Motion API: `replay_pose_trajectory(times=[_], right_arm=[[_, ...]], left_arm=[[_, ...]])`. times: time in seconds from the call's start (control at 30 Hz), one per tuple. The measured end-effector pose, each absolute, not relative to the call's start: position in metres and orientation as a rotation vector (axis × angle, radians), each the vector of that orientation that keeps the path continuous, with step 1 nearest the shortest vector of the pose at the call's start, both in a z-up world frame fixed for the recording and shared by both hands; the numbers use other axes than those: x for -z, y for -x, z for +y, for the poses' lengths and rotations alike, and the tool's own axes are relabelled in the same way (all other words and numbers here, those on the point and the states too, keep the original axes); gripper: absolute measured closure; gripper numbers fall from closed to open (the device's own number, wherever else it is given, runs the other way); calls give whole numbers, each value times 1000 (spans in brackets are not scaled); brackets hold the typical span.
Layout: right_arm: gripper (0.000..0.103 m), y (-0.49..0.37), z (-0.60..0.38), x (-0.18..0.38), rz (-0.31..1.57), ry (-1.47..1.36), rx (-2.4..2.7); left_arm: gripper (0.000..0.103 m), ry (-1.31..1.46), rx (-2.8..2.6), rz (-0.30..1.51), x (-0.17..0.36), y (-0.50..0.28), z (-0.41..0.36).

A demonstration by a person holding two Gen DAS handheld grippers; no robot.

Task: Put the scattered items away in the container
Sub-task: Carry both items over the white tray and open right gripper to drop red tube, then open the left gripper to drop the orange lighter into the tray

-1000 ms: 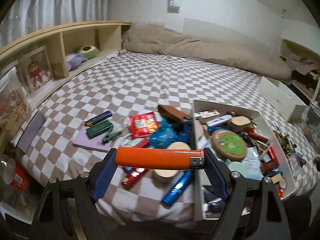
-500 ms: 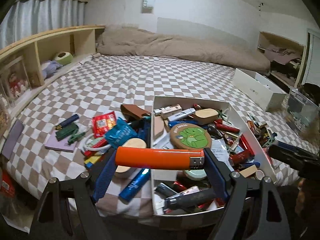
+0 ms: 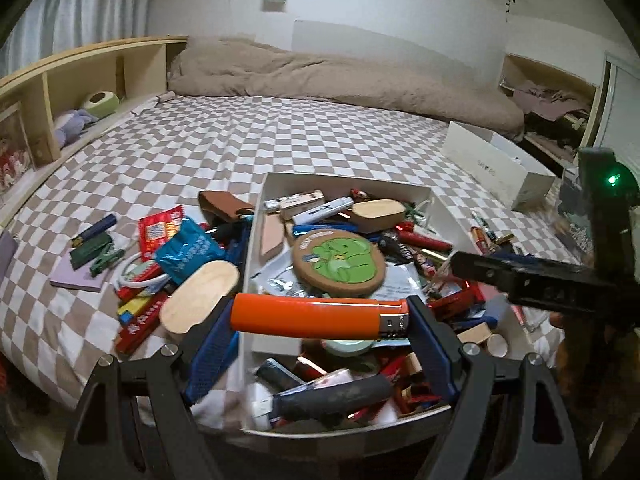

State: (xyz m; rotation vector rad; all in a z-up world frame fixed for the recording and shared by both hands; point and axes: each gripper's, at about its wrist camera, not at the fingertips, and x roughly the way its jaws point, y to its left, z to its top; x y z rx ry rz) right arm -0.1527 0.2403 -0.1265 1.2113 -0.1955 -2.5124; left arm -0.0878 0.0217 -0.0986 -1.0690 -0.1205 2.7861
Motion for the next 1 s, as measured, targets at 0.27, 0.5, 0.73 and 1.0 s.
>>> replay_pose_trajectory(times=[0.27, 0.5, 0.73, 1.0], right_arm=[[8, 161, 256, 99, -299, -1140, 2530], [0, 149, 264, 82, -341, -1014, 2584], [0, 136, 279, 90, -413, -987, 2538], [0, 133, 299, 98, -549, -967, 2488]], left_arm=[[19, 1063, -2752, -200, 96, 97, 40], [19, 1092, -2732, -200, 100, 104, 58], [19, 1142, -2691, -216, 106, 110, 72], [20, 1210, -2597, -276, 114, 108, 98]])
